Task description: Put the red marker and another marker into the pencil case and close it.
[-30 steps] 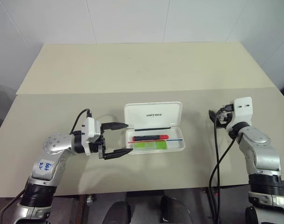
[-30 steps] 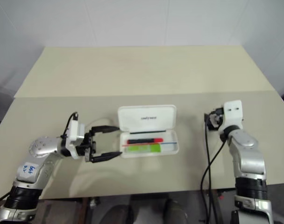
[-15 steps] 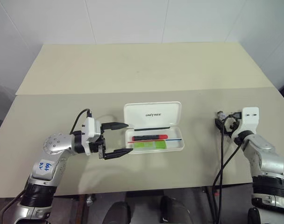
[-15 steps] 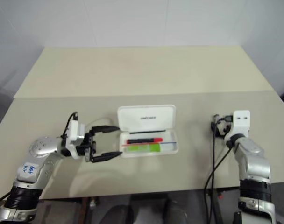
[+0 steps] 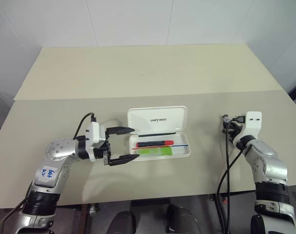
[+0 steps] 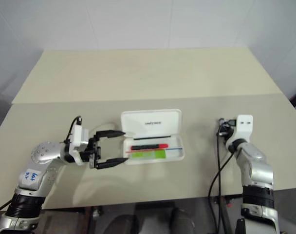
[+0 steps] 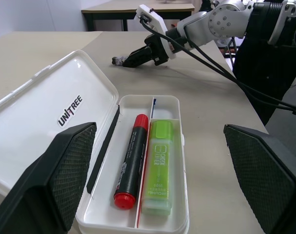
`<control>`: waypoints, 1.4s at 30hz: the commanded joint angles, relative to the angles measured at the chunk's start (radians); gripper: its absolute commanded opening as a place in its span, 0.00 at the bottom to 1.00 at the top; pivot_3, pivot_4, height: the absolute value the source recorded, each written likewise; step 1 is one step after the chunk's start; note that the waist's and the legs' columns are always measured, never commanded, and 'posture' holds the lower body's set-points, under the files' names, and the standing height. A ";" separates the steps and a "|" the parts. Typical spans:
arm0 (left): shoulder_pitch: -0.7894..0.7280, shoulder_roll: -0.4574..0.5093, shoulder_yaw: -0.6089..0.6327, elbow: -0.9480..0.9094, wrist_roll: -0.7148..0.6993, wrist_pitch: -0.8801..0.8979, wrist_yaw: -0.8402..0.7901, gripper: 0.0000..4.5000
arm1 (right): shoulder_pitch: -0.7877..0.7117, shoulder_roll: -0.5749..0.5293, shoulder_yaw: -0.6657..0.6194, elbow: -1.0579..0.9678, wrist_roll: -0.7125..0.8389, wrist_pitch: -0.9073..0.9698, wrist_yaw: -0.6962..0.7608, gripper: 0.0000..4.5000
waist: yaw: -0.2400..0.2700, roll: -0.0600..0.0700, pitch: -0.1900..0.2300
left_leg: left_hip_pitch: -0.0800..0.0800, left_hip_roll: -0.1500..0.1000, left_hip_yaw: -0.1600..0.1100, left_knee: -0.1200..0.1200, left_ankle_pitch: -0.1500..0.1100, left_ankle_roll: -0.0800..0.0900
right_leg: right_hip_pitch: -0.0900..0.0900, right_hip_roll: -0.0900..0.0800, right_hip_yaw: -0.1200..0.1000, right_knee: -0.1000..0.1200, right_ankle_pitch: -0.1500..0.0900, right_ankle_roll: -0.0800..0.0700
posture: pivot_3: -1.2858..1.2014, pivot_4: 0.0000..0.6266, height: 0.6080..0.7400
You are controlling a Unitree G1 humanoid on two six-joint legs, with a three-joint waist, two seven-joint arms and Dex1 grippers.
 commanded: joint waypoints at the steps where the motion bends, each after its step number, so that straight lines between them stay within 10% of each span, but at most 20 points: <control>1: -0.012 -0.007 0.000 -0.015 0.000 -0.017 0.004 1.00 | 0.014 -0.044 0.017 -0.018 -0.020 -0.013 0.036 0.07 | 0.000 0.000 0.000 | 0.000 0.000 0.000 0.000 0.000 0.000 | 0.000 0.000 0.000 0.000 0.000 0.000 | 0.52 0.24 1.00; 21: -0.014 0.022 0.013 -0.025 -0.003 -0.007 -0.022 1.00 | 0.060 -0.386 0.163 -0.188 0.188 -0.194 0.980 0.07 | 0.011 0.001 0.001 | 0.000 0.000 0.001 0.000 0.000 0.000 | 0.000 0.000 -0.001 -0.002 0.000 0.000 | 0.52 0.24 1.00; 42: 0.038 0.097 0.046 -0.061 -0.019 0.016 -0.040 1.00 | -0.134 -0.260 0.427 0.072 0.032 -0.484 1.188 0.07 | 0.019 0.001 0.001 | -0.001 0.000 0.001 0.001 0.000 0.000 | 0.000 0.000 -0.003 -0.002 0.000 0.000 | 0.52 0.24 1.00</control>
